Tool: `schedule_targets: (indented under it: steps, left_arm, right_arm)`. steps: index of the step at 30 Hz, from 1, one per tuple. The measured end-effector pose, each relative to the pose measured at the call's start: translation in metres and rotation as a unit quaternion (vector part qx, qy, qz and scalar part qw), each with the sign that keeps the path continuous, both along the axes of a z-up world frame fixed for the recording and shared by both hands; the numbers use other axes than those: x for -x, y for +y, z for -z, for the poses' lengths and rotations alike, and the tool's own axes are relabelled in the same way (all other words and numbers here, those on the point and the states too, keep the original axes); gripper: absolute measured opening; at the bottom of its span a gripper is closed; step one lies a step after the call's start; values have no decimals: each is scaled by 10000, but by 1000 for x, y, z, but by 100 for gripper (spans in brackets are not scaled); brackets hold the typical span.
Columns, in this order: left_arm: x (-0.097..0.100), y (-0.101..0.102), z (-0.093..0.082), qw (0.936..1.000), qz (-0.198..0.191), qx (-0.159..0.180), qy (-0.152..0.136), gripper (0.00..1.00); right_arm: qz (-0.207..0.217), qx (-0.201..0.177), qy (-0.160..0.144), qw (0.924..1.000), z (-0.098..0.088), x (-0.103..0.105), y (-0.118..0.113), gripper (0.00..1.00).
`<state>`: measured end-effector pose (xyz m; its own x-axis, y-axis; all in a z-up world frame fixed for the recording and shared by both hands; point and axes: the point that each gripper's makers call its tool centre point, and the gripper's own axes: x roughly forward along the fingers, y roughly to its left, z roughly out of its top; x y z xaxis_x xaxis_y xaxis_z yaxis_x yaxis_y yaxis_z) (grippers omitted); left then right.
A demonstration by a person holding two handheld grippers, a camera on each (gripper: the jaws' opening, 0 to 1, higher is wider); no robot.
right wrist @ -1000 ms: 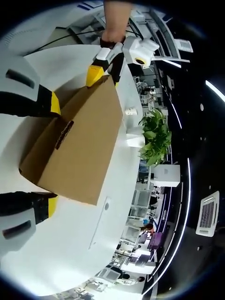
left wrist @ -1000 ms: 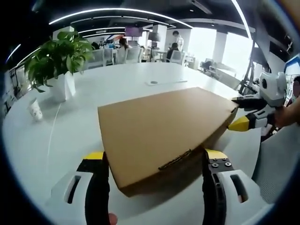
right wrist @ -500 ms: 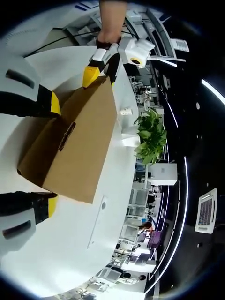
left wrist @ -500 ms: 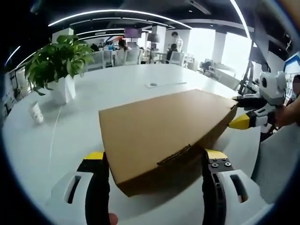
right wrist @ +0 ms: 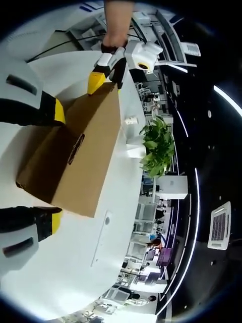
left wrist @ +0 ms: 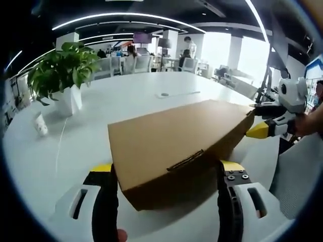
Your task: Operate the shoe box by opening the lid, removing the specified soft item, and placing it in the target area until the item is outside and the box remains undamaged.
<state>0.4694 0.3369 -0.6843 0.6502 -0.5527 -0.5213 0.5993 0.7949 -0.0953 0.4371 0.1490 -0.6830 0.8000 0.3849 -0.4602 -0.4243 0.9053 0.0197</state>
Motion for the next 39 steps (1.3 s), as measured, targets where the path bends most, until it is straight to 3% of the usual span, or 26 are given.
schedule_targets:
  steps: [18,25,39]
  left_arm:
    - [-4,1,-11,9999,16,-47,-157,79]
    - [-4,2,-16,9998,10,-21,-222,79]
    - [-7,3,-23,9995,-28,-38,-315,78]
  right_arm:
    - [-104,15,-139,9998,-17,-3,0,62]
    - [-142,170,-215,9995,-20,-3,-2,59]
    - [-82,127,-264,9995,-29,-7,-5,55]
